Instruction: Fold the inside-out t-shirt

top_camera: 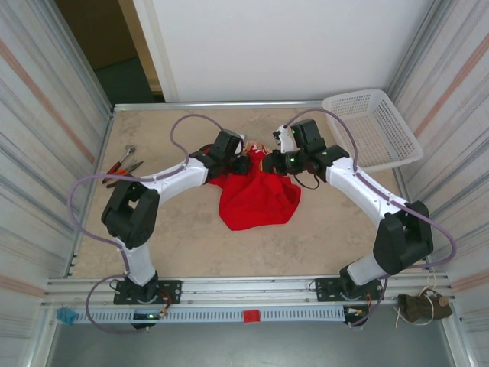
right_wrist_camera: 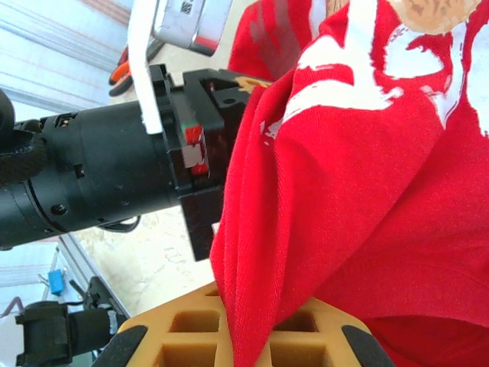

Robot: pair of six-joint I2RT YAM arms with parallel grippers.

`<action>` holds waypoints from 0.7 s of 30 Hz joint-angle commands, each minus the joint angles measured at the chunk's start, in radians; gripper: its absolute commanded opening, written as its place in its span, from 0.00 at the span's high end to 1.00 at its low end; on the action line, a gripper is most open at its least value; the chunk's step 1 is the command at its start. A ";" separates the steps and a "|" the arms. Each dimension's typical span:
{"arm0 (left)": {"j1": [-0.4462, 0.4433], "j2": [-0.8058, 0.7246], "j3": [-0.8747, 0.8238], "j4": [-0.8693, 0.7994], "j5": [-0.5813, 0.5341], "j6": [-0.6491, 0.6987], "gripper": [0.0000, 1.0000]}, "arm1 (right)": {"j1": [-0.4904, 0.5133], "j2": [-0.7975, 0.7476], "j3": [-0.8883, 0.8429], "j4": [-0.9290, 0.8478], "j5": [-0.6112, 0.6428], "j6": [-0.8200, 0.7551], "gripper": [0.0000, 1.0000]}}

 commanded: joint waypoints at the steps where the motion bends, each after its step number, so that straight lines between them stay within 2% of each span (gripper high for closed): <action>1: 0.024 -0.038 0.029 0.006 0.110 0.040 1.00 | -0.052 -0.032 -0.034 0.041 -0.050 0.015 1.00; 4: 0.058 -0.130 0.009 -0.023 0.225 0.028 1.00 | -0.106 -0.012 -0.053 0.078 -0.081 0.017 1.00; 5: 0.072 -0.166 0.004 -0.027 0.290 0.018 1.00 | -0.124 0.002 -0.054 0.085 -0.075 0.017 0.96; 7: 0.098 -0.231 -0.006 -0.021 0.407 -0.015 1.00 | -0.152 0.037 -0.039 0.074 -0.023 0.019 0.57; 8: 0.111 -0.258 -0.011 -0.012 0.472 -0.040 1.00 | -0.161 0.053 -0.023 0.046 0.021 0.024 0.47; 11: 0.145 -0.326 -0.012 0.003 0.614 -0.105 1.00 | -0.154 0.003 -0.014 -0.006 0.066 0.069 0.43; 14: 0.158 -0.376 -0.023 0.034 0.678 -0.131 1.00 | -0.091 -0.127 -0.038 -0.031 0.144 0.099 0.35; 17: 0.172 -0.395 -0.027 0.091 0.749 -0.175 1.00 | 0.014 -0.218 -0.050 -0.033 0.246 0.098 0.28; 21: 0.175 -0.391 0.019 0.057 0.768 -0.171 1.00 | 0.121 -0.228 -0.010 -0.047 0.359 0.032 0.24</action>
